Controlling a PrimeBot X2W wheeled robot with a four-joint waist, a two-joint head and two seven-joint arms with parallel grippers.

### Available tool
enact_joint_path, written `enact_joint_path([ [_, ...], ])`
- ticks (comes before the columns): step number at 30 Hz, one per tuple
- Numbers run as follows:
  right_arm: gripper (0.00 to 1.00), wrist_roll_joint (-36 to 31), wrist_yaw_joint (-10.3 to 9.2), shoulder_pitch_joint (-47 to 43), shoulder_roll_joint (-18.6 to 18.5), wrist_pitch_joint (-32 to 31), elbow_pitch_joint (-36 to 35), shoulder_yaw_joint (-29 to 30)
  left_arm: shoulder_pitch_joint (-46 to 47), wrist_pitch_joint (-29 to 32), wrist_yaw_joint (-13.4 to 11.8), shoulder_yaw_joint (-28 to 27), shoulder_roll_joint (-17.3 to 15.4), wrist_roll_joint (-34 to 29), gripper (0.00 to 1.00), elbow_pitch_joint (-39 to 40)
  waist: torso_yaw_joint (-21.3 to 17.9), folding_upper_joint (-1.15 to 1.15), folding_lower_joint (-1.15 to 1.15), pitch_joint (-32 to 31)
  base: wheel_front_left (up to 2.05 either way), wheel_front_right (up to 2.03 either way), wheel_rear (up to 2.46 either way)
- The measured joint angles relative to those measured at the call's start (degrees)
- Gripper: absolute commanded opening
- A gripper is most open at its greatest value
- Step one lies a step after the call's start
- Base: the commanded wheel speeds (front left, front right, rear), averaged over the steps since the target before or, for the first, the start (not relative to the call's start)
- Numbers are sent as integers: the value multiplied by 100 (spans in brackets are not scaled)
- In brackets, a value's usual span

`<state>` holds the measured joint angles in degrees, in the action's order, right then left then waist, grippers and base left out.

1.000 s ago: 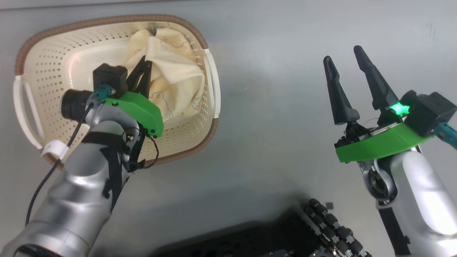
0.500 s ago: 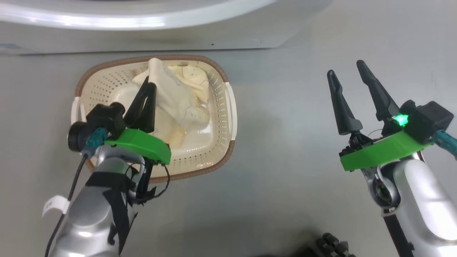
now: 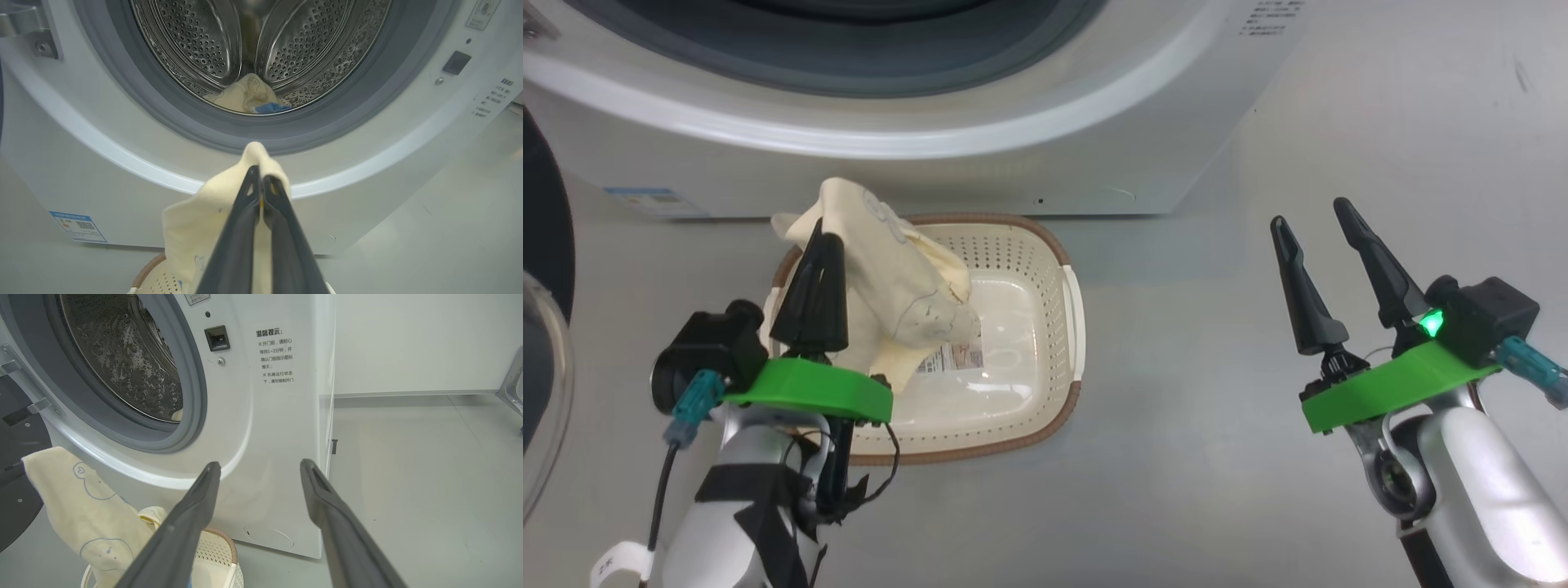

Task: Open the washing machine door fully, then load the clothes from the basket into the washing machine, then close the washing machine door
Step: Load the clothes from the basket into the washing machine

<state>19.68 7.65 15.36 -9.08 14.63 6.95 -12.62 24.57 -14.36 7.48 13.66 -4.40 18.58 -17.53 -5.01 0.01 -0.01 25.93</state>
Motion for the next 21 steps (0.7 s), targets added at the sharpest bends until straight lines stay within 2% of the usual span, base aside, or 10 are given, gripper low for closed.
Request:
enact_joint_path([
  [10, 100, 100, 0, -359, -4, -1, 134, -4, -305, 0, -4, -338, 7, -232, 0, 327, 106, 0, 0, -720, 0, 0, 0],
  [21, 100, 99, 0, -763, -4, -1, 157, 25, -828, 0, -328, -610, -167, -509, 0, 557, 90, 0, 0, -1444, 0, 0, 0],
])
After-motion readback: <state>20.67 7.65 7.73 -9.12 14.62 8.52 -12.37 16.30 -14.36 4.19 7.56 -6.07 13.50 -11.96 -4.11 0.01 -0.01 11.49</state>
